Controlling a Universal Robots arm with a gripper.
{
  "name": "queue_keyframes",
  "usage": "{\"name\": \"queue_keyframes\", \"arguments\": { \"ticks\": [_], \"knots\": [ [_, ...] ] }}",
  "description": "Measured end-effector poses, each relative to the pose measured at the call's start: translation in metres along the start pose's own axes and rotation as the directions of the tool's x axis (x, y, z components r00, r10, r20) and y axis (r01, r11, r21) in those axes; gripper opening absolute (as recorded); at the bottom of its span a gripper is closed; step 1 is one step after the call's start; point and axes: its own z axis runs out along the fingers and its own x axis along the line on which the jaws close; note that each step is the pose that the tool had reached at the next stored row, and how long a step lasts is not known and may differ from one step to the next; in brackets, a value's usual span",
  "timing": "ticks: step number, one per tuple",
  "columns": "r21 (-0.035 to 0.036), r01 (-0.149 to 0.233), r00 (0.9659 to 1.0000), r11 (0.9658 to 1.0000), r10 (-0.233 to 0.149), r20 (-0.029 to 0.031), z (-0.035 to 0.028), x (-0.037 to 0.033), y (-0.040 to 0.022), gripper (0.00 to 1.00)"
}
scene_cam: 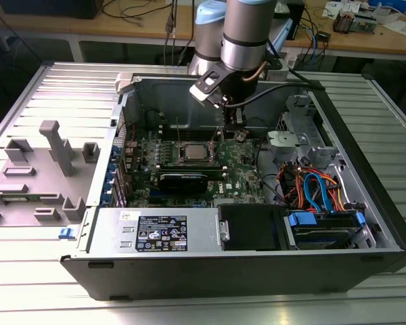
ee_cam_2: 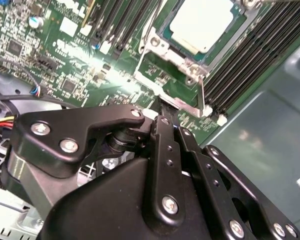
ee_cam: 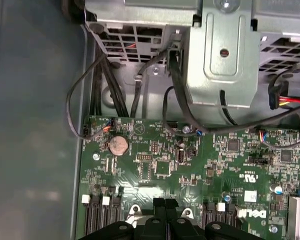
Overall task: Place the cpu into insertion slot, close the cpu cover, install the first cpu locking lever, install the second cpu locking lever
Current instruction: 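Close the cpu cover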
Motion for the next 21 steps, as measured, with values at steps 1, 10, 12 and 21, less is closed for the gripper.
{"name": "queue_keyframes", "arguments": {
  "ticks": [1, 10, 12, 21],
  "knots": [
    [0.0000, 0.000, 1.0000, 1.0000, 0.000, 0.0000, 0.0000, 0.0001, -0.0016, 0.11],
    [0.0000, 0.002, 1.0000, 1.0000, -0.002, 0.0000, 0.0001, 0.0007, -0.0101, 0.11],
    [0.0000, 0.002, 1.0000, 1.0000, -0.002, 0.0000, 0.0001, 0.0008, -0.0107, 0.11],
    [-0.0004, 0.022, 0.9998, 0.9998, -0.022, 0.0000, 0.0032, 0.0015, -0.0201, 0.11]
  ]
}}
